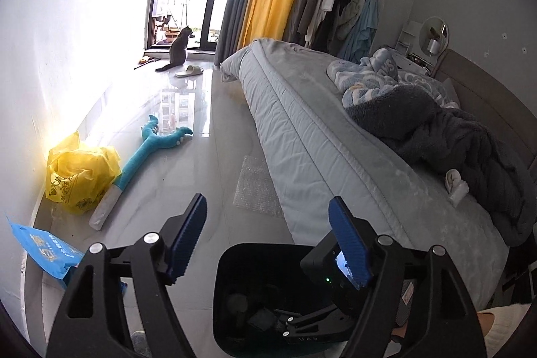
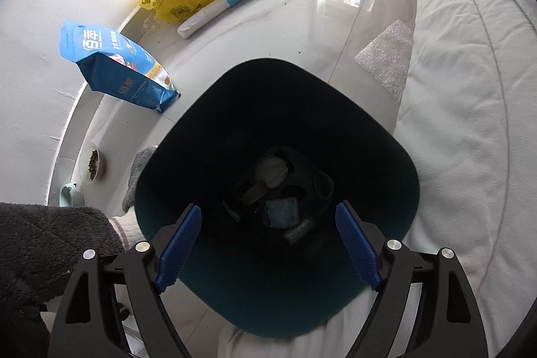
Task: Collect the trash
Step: 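Move both open tools back over the bed toward the sock ball and bubble wrap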
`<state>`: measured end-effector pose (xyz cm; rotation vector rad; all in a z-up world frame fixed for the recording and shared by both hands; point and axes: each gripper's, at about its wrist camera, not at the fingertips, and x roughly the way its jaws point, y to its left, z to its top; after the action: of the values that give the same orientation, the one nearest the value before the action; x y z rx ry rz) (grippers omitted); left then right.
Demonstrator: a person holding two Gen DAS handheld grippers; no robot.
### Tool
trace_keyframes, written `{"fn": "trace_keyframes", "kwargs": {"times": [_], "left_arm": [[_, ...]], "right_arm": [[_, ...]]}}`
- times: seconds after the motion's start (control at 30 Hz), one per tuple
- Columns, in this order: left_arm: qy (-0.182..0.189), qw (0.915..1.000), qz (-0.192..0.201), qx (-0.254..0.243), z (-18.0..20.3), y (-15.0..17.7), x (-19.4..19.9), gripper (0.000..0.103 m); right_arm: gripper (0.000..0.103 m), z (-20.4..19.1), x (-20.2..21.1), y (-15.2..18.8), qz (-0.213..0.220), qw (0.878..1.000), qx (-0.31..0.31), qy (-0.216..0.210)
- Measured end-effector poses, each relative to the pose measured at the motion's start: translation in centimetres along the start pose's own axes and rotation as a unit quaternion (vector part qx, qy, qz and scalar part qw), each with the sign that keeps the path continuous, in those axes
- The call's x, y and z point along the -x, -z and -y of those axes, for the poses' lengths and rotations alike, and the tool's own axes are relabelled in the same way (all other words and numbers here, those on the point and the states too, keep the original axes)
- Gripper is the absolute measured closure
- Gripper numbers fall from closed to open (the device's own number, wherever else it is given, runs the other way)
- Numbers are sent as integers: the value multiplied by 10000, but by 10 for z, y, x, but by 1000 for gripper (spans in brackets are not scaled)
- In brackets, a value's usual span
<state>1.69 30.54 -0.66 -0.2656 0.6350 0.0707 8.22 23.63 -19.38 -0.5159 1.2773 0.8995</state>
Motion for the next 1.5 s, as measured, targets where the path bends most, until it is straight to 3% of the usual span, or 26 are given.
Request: {"fn": "trace_keyframes", "kwargs": {"times": [0.43, 0.73, 0.9, 1.13, 1.5], "left_arm": [[78, 9993, 335, -165, 55, -15, -2, 19], [274, 9986, 445, -114, 97, -19, -15, 16], [457, 9980, 402, -150, 129, -17, -23, 16], [552, 9952, 358, -726, 167, -10, -41, 15], [1188, 9889, -17, -890, 211, -9, -86, 14]], "right_arm": [[19, 26, 78, 20, 1123, 9936, -28, -94], [19, 72, 135, 47, 2036, 9786, -244, 149], [18, 106, 158, 57, 2273, 9717, -565, 318], [17, 147, 188, 70, 2601, 9591, -823, 755], [16, 231, 214, 94, 2910, 9363, -1471, 1307]]}}
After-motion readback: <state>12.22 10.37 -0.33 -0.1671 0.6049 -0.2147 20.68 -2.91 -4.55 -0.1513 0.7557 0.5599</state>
